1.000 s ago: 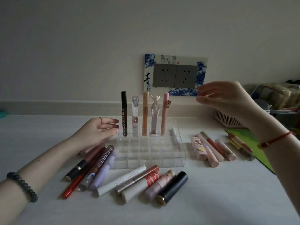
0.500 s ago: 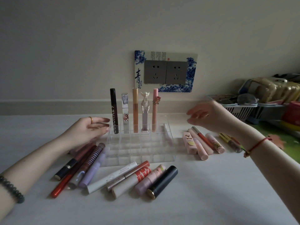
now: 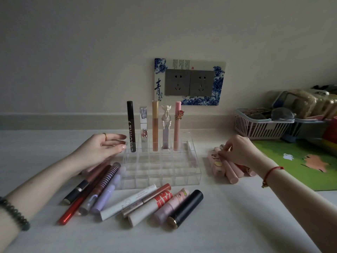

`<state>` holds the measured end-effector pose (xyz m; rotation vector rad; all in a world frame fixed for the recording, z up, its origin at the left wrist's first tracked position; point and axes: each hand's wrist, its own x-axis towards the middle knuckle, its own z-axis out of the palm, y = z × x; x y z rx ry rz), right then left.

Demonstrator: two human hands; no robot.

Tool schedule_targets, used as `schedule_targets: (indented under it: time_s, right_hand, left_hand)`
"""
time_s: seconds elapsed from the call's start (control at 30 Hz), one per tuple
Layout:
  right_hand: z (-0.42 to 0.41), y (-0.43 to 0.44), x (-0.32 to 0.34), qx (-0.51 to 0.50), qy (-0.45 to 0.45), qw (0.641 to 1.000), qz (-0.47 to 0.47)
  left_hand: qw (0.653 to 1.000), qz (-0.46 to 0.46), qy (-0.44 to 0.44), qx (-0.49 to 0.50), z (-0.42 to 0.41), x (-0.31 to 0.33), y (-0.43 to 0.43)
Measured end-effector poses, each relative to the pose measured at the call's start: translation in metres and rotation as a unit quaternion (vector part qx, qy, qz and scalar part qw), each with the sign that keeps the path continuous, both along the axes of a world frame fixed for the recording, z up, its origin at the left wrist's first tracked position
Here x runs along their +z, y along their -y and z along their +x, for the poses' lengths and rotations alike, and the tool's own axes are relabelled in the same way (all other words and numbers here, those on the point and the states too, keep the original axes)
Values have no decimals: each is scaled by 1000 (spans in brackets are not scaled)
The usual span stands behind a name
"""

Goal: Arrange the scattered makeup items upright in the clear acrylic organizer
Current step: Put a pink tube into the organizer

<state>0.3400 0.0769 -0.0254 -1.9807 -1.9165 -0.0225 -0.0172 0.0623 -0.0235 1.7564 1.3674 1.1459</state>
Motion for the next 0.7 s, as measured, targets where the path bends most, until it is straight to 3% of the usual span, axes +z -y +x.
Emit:
schedule_targets:
  time_s: [0.17, 0.4, 0.57, 0.7]
  right_hand:
    - [-4, -12, 4, -43, 16, 996, -72]
    - [-9, -2, 26, 3, -28, 998, -63]
    - [-12, 13, 58, 54, -60, 996, 34]
    - [-31, 32, 81, 111, -176, 971, 121]
  left_hand:
    - [1000, 5, -9, -4, 1, 2, 2]
    - [1000, 10, -7, -15, -1, 1, 1]
    - [1000, 16, -9, -21, -2, 3, 1]
    - [998, 47, -24, 18, -8, 10, 2]
